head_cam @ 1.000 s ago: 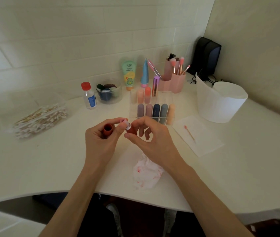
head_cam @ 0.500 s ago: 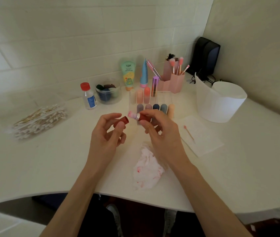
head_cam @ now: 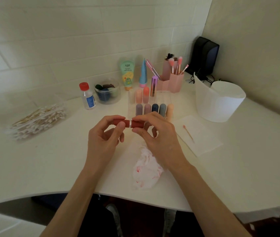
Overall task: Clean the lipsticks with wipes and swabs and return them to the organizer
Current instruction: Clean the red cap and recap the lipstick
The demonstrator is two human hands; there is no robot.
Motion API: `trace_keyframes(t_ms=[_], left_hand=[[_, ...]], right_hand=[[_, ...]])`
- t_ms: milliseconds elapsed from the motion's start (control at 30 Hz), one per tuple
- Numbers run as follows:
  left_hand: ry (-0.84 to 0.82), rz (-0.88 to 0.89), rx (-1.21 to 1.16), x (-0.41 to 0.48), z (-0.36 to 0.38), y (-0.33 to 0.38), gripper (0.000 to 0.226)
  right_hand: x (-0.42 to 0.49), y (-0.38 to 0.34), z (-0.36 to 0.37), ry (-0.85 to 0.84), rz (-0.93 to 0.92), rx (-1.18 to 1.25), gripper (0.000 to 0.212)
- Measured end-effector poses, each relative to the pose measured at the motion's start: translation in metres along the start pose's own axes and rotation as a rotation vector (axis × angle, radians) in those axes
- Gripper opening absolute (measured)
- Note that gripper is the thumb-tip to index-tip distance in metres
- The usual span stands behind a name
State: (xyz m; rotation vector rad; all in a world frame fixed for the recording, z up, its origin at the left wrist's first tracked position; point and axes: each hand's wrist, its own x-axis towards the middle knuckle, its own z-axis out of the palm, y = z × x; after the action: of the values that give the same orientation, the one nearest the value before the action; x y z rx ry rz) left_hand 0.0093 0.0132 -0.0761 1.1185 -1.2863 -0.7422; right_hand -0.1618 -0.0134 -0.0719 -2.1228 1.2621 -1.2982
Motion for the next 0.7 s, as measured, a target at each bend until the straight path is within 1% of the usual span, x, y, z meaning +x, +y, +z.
trace_keyframes(t_ms=[167, 333, 433, 500, 567, 633, 700], left_hand=[[0.012, 0.02, 0.029, 0.001, 0.001, -0.003, 0.015], [0.016, 0.071, 0.113, 0.005, 0.002, -0.002, 0.014], [0.086, 0.063, 0.096, 0.014, 0.006, 0.002, 0.021], [0.186, 0.05, 0.058, 0.024, 0.01, 0.005, 0.028], [0.26, 0.048, 0.049, 0.035, 0.012, 0.008, 0.029], [0.287, 0.057, 0.055, 0.044, 0.014, 0.01, 0.022], [0.275, 0.061, 0.076, 0.051, 0.018, 0.01, 0.017]], right_hand=[[-0.001, -0.001, -0.003, 0.021, -0.022, 0.05, 0.027], [0.0, 0.002, 0.001, -0.047, 0.031, -0.038, 0.034], [0.001, 0.003, 0.001, -0.047, 0.1, -0.063, 0.038], [0.002, 0.004, -0.002, 0.002, 0.145, -0.071, 0.033], [0.002, 0.007, -0.004, 0.063, 0.184, -0.079, 0.024], [0.002, 0.01, -0.004, 0.09, 0.225, -0.099, 0.018], [0.002, 0.011, -0.004, 0.1, 0.252, -0.105, 0.015]])
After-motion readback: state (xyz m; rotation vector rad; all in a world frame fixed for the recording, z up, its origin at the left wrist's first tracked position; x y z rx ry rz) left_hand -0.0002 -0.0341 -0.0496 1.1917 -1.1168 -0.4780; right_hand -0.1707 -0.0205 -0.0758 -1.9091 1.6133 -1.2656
